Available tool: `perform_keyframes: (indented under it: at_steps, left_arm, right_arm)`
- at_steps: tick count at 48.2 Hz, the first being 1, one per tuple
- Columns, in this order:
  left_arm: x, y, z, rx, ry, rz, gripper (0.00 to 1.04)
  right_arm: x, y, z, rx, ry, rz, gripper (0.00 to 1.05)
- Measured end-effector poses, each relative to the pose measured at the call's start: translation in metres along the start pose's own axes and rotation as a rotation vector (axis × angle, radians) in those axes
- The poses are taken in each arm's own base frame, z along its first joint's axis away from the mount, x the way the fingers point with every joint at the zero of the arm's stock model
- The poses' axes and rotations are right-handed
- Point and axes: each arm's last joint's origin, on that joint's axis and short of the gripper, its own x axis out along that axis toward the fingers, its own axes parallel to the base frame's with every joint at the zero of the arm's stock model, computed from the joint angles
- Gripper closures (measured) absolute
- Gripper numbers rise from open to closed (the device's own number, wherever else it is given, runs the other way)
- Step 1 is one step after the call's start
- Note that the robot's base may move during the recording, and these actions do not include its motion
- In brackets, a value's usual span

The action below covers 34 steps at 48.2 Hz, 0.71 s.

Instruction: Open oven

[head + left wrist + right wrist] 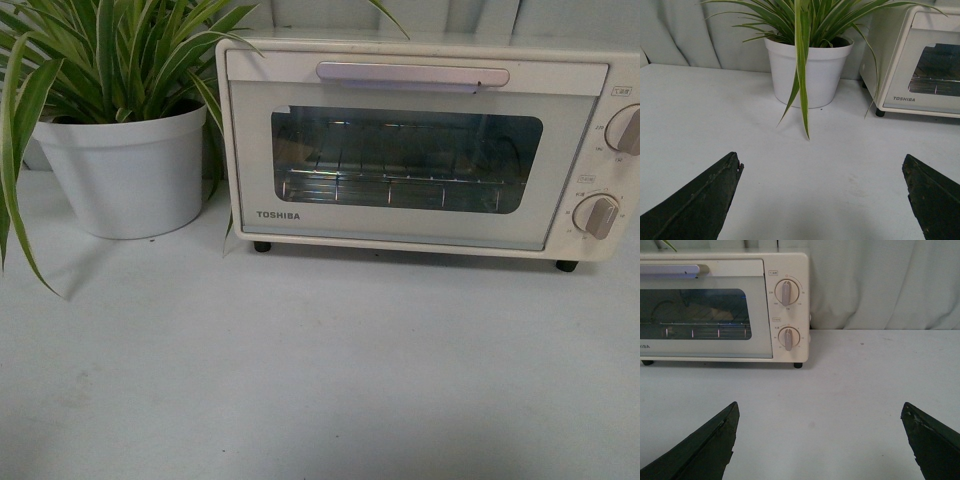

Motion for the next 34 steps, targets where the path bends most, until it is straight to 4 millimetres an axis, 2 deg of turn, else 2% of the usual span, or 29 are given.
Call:
perform_keyframes:
  at_steps: [34]
  left_arm:
    - [0.0000,0.0000,0.0000,0.000,0.000,0.000,0.06]
  right_arm:
    - [0.0000,0.0000,0.0000,0.000,0.000,0.000,0.09]
